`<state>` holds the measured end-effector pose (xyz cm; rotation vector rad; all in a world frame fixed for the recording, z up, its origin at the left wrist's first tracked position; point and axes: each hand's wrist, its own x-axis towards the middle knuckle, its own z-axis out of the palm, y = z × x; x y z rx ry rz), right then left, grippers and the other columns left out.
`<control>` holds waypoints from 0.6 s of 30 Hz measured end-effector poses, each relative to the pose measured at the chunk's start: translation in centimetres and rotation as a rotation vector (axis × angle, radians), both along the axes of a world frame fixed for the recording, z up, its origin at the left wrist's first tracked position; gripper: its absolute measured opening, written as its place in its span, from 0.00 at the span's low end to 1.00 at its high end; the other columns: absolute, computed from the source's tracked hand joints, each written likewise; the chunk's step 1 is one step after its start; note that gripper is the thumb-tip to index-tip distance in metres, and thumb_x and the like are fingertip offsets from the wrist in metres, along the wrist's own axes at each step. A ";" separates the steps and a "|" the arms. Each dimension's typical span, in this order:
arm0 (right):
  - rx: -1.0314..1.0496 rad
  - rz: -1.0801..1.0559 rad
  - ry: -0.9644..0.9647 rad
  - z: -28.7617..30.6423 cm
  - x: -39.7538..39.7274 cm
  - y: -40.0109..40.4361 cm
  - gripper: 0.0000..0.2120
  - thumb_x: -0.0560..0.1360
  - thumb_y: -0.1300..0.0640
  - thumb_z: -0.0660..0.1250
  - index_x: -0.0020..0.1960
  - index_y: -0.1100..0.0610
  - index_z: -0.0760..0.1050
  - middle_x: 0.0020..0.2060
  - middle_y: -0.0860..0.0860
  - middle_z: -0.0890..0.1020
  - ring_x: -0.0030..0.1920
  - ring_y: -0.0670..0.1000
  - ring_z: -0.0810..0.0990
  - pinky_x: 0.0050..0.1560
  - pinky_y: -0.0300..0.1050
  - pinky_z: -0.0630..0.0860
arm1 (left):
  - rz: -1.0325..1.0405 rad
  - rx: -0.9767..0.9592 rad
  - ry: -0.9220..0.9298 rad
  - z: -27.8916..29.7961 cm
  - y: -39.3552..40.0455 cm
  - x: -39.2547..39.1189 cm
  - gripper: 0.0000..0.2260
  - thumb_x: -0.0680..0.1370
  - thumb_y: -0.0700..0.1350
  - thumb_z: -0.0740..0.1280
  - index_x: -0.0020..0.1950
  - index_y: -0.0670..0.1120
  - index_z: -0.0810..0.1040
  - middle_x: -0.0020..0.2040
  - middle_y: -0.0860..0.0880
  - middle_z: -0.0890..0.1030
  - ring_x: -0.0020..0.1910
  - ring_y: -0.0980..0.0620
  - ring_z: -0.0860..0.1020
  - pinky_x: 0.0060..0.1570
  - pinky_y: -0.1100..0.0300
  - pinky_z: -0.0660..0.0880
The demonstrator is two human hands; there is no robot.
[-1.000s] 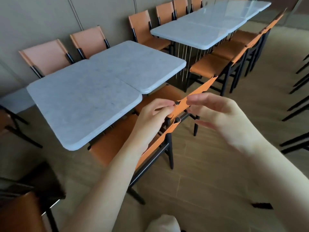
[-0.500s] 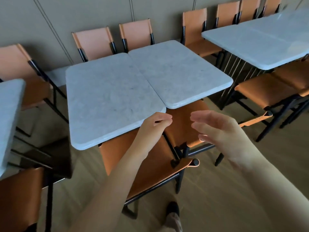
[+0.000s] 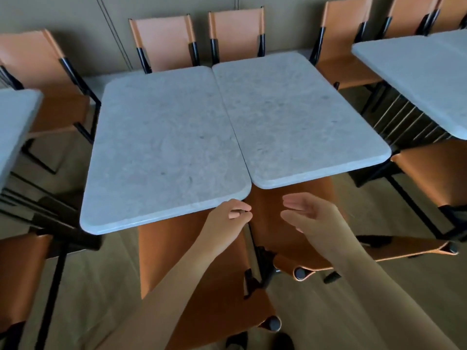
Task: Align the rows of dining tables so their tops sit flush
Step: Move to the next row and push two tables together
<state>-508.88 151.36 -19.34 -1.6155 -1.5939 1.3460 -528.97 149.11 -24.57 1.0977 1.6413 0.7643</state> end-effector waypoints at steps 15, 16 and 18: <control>0.098 0.372 -0.427 -16.5 -0.8 15.9 0.30 0.77 0.51 0.72 0.75 0.55 0.67 0.71 0.52 0.71 0.71 0.51 0.70 0.61 0.37 0.64 | -0.013 -0.043 0.726 -14.5 9.0 -0.4 0.22 0.79 0.50 0.68 0.71 0.52 0.69 0.79 0.52 0.56 0.77 0.49 0.57 0.74 0.53 0.61; 0.125 0.383 -0.435 -17.4 -1.2 16.2 0.31 0.77 0.50 0.73 0.75 0.56 0.66 0.72 0.52 0.69 0.73 0.51 0.68 0.64 0.38 0.64 | -0.024 -0.032 0.753 -15.3 9.3 -0.5 0.23 0.79 0.51 0.68 0.72 0.52 0.68 0.80 0.51 0.54 0.78 0.49 0.55 0.75 0.52 0.59; 0.178 0.421 -0.462 -19.2 -1.9 16.5 0.33 0.77 0.50 0.73 0.76 0.57 0.64 0.74 0.52 0.66 0.76 0.52 0.64 0.70 0.43 0.65 | -0.046 0.002 0.793 -16.8 10.3 -0.5 0.25 0.79 0.52 0.68 0.75 0.52 0.65 0.80 0.51 0.51 0.79 0.48 0.52 0.76 0.52 0.56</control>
